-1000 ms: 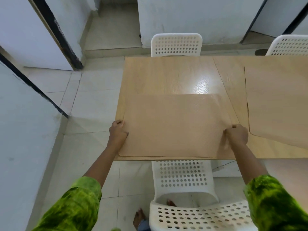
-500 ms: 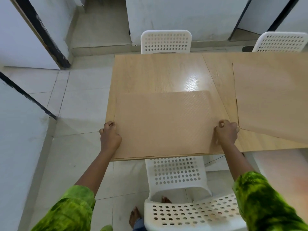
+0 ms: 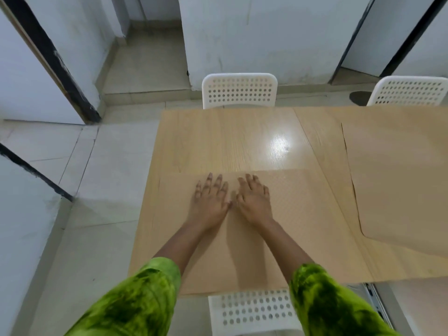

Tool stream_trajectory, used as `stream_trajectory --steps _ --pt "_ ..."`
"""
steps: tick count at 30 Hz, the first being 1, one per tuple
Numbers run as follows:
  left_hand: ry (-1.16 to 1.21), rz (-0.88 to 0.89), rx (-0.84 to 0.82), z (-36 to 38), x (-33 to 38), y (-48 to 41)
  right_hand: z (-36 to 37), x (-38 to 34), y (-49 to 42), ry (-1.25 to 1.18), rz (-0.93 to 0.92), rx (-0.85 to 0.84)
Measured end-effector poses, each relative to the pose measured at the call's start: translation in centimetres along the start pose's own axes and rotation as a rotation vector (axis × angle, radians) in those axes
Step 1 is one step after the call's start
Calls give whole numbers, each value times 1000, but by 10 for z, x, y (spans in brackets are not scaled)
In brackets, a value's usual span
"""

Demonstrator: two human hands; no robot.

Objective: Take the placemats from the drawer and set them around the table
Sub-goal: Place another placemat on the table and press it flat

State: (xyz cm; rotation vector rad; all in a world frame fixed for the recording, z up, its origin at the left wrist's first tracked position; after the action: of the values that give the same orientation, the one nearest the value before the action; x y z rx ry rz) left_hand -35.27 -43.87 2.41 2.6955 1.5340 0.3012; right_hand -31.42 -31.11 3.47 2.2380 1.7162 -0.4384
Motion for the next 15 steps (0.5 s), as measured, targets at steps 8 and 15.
stream_trajectory --steps 8,15 --pt "-35 30 54 22 -13 -8 23 8 -16 160 -98 -72" --pt "-42 -173 143 21 -62 5 -9 83 -24 200 162 -16"
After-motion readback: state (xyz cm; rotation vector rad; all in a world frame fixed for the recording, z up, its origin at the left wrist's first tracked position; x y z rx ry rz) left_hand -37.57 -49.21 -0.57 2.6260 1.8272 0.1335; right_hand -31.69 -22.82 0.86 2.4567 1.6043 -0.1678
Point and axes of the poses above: each hand's wrist, its own y-axis away from the middle knuckle, its own z-axis out of the palm, x = y × z, the point moved 1 cm from there along -y, towards the middle knuckle, and after that the axes turned 5 degrees about x, right-handed, at the moved point
